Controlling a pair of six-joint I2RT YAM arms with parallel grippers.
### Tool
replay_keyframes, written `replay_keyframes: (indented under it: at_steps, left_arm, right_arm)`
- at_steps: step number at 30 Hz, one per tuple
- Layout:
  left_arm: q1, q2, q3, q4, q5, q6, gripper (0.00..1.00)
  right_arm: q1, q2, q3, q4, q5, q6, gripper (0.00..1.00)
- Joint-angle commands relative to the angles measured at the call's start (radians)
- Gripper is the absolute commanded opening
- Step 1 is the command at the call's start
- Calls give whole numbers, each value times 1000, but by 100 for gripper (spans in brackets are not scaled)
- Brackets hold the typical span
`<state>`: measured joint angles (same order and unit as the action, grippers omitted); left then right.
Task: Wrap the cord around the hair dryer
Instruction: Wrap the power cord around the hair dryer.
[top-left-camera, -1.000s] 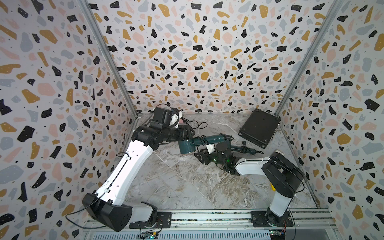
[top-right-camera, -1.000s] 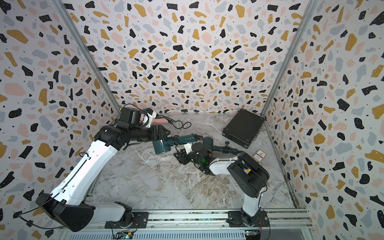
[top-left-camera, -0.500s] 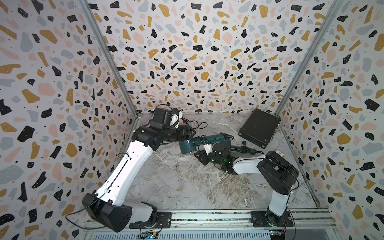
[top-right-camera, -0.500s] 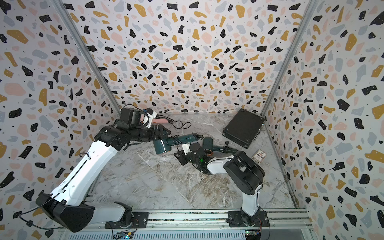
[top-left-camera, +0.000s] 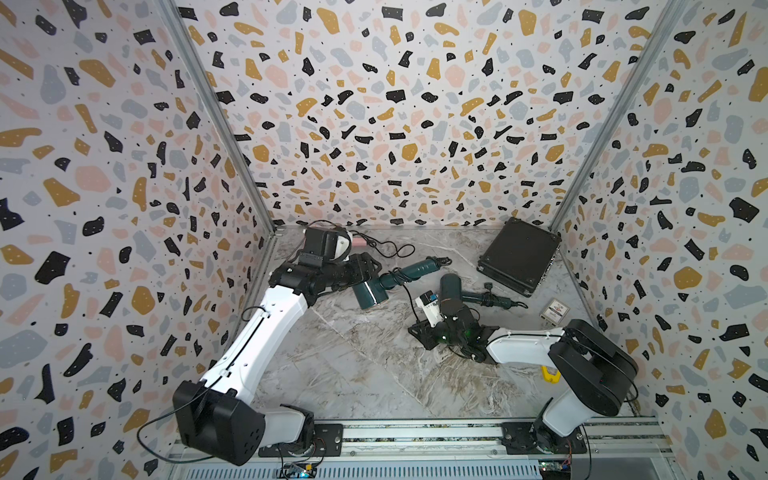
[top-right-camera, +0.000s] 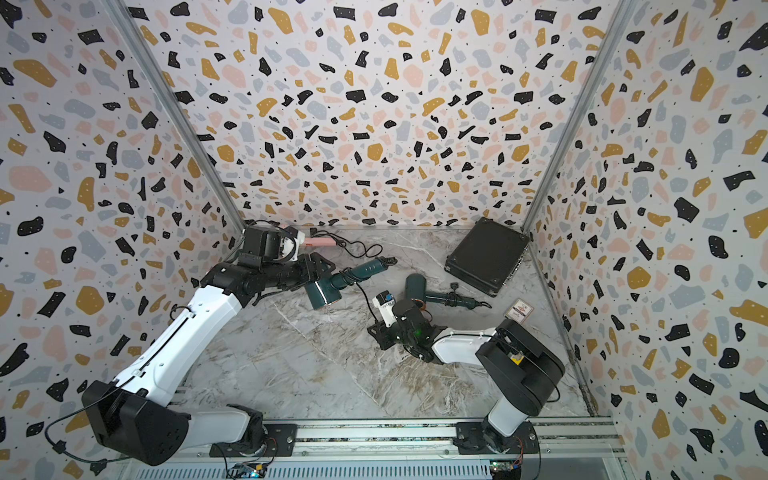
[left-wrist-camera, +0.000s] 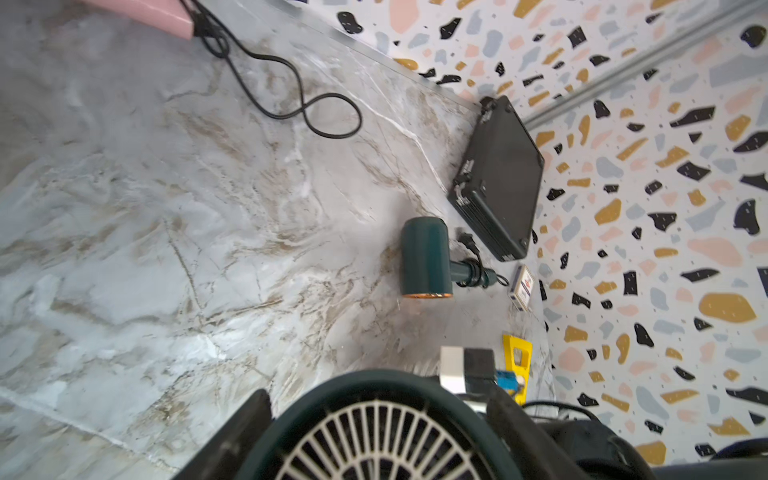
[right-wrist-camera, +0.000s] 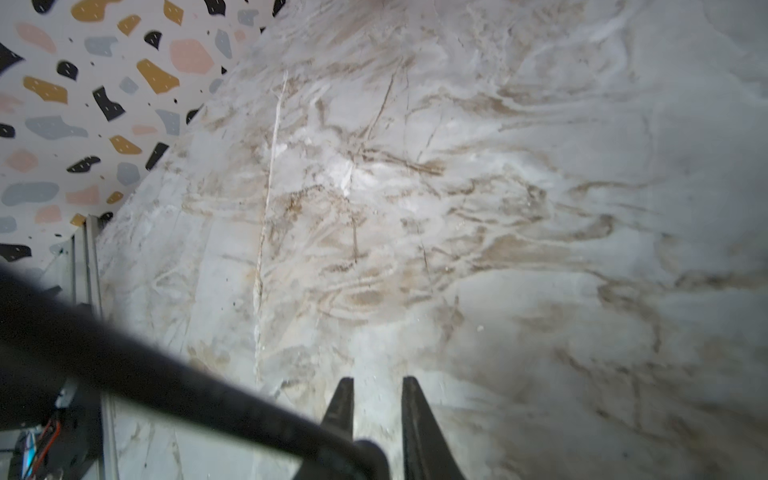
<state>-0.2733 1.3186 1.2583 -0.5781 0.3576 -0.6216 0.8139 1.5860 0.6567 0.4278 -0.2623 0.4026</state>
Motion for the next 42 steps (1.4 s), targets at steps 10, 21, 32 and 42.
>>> replay_keyframes:
  at_steps: [10,21,32,42]
  left_arm:
    - [-1,94,-128,256,-420,-17,0]
    - [-126,210,-97,217,-636,140,0]
    - [-210,230,-128,219,-474,323,0]
    - [-247,166,-170,128,100,565,0]
  right_arm:
    - [23,-251,58,-572,19,-259,0]
    - [25,-308,324,-898,-2,-448,0]
    - [19,-183,607,-936,71,-617,0]
    - [-96,-76,745,-982,-52,-662,0]
